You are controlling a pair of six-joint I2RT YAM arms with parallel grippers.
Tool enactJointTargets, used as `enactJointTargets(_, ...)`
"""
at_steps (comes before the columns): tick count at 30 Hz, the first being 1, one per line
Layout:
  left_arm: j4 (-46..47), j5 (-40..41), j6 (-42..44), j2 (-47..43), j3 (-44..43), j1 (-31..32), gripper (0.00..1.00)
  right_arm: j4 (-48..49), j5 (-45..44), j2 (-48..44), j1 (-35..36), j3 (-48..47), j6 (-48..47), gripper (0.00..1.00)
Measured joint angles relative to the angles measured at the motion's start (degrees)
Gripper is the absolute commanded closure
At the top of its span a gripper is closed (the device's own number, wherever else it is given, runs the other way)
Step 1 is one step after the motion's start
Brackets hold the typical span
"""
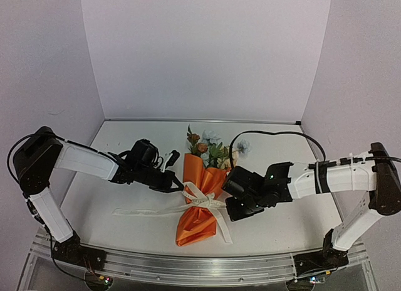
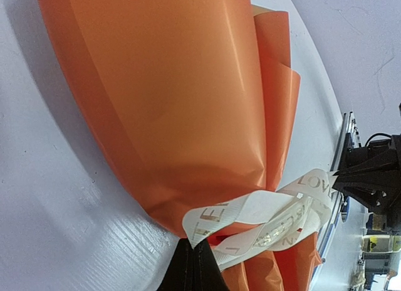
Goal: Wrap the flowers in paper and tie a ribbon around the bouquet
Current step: Tie the half-tied ribbon around the folded bouquet.
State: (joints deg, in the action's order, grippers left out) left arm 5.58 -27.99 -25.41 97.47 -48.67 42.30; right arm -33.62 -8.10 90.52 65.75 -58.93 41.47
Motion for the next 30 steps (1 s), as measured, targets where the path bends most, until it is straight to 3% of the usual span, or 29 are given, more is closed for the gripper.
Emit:
enactJointTargets(4, -0.02, 0.23, -0.07, -0.99, 0.61, 0.00, 1.00, -1.47, -0.15, -0.03, 0.37, 0.35, -0.50, 0.97)
enactJointTargets(9, -0.02, 0.52, -0.15, -1.27, 0.89, 0.00, 1.00, -3.59, -1.45, -1.13, 0.45, 0.58, -0.59, 0.80)
enactJointTargets(12, 0.02, 0.64, -0.15, -1.42, 1.23, 0.00, 1.00, -4.24, -1.79, -2.03, 0.65, 0.58, -0.87, 0.61)
enactJointTargets(20, 0.01, 0.55, -0.10, -1.42, 1.30, 0.00, 1.00, -5.67, -2.80, -1.95, 2.86, -2.33, -2.96, 0.40)
enactJointTargets(23, 0.00, 0.55, -0.09, -1.42, 1.30, 0.00, 1.00, -5.47, -3.39, -1.60, 2.77, -4.75, -4.22, 0.39)
enactJointTargets(30, 0.02, 0.49, -0.09, -1.42, 1.30, 0.00, 1.00, 0.28, 0.58, 2.03, -2.05, -6.04, -8.37, 0.47)
